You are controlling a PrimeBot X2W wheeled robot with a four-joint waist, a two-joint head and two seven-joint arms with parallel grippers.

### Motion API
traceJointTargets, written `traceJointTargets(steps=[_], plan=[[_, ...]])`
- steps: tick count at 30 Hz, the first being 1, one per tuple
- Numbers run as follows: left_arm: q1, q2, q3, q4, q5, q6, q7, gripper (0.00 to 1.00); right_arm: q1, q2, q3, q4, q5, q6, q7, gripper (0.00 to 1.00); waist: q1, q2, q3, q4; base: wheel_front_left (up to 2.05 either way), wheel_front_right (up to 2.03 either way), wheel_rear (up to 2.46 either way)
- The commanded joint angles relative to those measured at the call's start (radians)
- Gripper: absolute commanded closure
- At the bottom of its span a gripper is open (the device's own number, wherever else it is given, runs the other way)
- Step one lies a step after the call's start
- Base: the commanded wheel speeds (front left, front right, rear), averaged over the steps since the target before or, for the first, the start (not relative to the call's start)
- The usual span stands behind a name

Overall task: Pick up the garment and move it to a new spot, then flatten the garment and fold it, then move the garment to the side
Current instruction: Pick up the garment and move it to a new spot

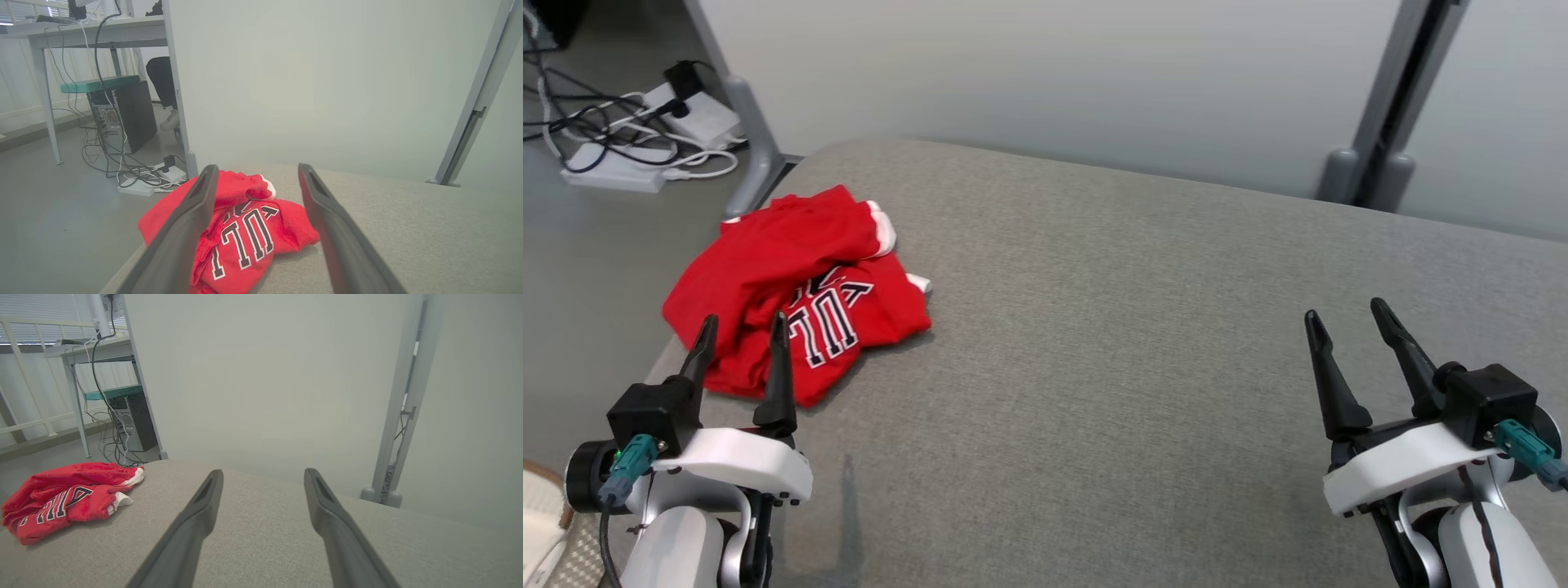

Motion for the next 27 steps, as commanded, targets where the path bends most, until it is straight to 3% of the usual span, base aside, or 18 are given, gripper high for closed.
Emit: traceJointTargets(steps=[1,11,27], plan=[[0.009,0.004,0.004,-0.005,-0.005,0.003,-0.005,0.00,-0.007,-0.004,-0.002,-0.001,0.003,0.000,0.001,0.00,0.0000,0.0000,0.004,0.054,0.00,0.00,0.00],[0.029,0.021,0.019,-0.022,-0.024,0.010,-0.002,0.00,-0.013,0.004,0.017,0.008,0.011,0.000,-0.005,0.00,0.0000,0.0000,0.000,0.146,0.00,0.00,0.00],[0.015,0.026,0.006,-0.035,-0.032,0.024,0.009,0.00,-0.017,0.009,0.012,0.024,0.009,0.000,-0.016,0.00,0.0000,0.0000,0.001,0.167,0.00,0.00,0.00]])
